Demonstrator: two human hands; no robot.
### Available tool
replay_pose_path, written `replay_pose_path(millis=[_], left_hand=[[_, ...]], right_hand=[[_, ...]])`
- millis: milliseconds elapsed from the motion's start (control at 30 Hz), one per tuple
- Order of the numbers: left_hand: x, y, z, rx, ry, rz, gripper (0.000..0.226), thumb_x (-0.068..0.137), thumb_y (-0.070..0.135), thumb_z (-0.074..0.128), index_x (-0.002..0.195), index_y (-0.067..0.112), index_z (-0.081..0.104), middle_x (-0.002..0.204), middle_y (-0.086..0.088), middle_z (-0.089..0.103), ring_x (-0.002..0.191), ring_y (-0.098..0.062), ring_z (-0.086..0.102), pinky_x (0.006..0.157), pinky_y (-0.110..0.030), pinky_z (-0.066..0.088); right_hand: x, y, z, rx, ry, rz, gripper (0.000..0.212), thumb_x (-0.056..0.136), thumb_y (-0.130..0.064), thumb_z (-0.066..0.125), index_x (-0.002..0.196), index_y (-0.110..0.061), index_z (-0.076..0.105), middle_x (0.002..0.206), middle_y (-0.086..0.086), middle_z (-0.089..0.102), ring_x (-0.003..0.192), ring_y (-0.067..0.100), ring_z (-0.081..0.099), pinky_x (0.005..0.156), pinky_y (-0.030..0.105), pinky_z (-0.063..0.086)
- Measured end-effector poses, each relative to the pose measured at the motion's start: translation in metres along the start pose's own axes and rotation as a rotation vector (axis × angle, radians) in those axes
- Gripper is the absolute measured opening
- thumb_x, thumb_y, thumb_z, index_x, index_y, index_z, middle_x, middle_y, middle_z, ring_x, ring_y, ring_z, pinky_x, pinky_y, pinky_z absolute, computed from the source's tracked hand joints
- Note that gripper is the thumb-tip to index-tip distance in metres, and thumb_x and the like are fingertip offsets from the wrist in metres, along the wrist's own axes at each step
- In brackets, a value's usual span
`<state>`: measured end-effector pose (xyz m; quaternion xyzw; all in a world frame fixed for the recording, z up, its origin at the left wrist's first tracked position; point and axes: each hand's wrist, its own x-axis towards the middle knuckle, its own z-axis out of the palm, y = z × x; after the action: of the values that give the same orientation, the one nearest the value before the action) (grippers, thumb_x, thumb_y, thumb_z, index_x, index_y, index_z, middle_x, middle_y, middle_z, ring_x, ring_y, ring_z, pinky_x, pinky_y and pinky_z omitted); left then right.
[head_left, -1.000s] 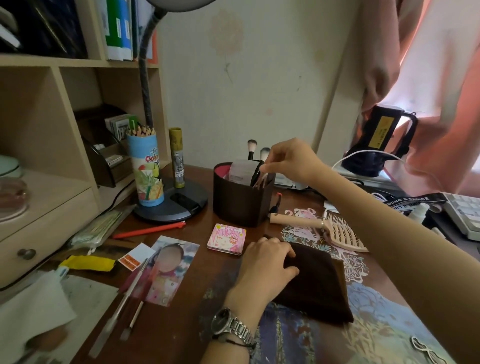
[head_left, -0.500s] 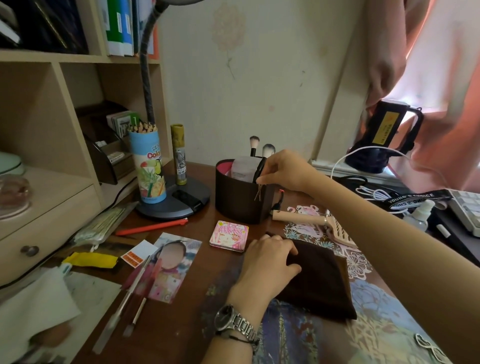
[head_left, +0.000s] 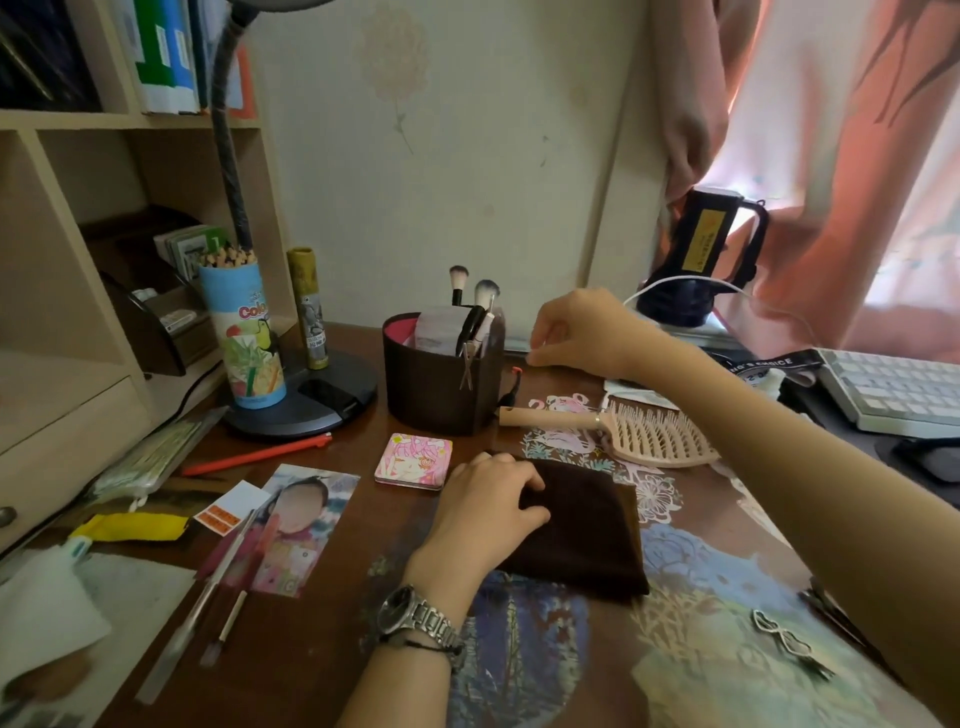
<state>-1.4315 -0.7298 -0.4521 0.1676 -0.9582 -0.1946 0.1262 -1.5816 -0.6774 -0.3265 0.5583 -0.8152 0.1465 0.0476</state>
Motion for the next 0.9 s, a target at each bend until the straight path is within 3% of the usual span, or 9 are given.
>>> replay_pose_path(millis=[167,300,433,700,900], left_hand=[[-0.001,0.0,0.0,0.014,-0.019,-0.005,0.031,0.089,0.041,0.061,0.118,0.031,0.06,0.124,0.007,0.057,0.118,-0.014,0.047,0.098,-0.034,0.04],[-0.001,0.001,-0.001,0.044,-0.05,-0.003,0.029,0.089,0.04,0.061,0.116,0.03,0.062,0.124,0.006,0.056,0.119,-0.016,0.047,0.099,-0.036,0.041],[-0.001,0.003,0.002,0.097,-0.049,0.004,0.028,0.09,0.04,0.061,0.116,0.031,0.062,0.123,0.006,0.056,0.118,-0.016,0.048,0.098,-0.036,0.042],[-0.005,0.003,0.007,0.134,-0.04,0.015,0.028,0.091,0.039,0.059,0.118,0.03,0.061,0.125,0.005,0.057,0.117,-0.016,0.049,0.099,-0.038,0.043],[-0.009,0.002,0.011,0.126,-0.019,0.015,0.028,0.092,0.038,0.058,0.119,0.029,0.06,0.127,0.005,0.055,0.118,-0.016,0.048,0.097,-0.035,0.042]], right_hand=[[-0.047,0.021,-0.009,-0.102,-0.004,0.029,0.011,0.081,-0.028,0.07,0.087,-0.018,0.068,0.083,-0.003,0.067,0.074,0.012,0.063,0.074,0.033,0.057],[-0.091,0.036,-0.016,-0.085,-0.033,0.076,0.012,0.08,-0.03,0.07,0.087,-0.021,0.07,0.083,-0.01,0.065,0.077,0.009,0.062,0.074,0.032,0.055],[-0.139,0.05,-0.017,-0.06,-0.064,0.134,0.011,0.079,-0.031,0.072,0.084,-0.022,0.071,0.079,-0.013,0.065,0.074,0.005,0.059,0.085,0.041,0.051],[-0.218,0.069,0.001,0.049,-0.28,0.189,0.014,0.08,-0.026,0.073,0.093,-0.02,0.07,0.085,-0.012,0.064,0.073,0.002,0.058,0.067,0.015,0.045],[-0.245,0.075,0.013,0.06,-0.358,0.275,0.012,0.08,-0.032,0.072,0.087,-0.023,0.069,0.075,-0.019,0.056,0.076,0.007,0.058,0.063,0.012,0.041]])
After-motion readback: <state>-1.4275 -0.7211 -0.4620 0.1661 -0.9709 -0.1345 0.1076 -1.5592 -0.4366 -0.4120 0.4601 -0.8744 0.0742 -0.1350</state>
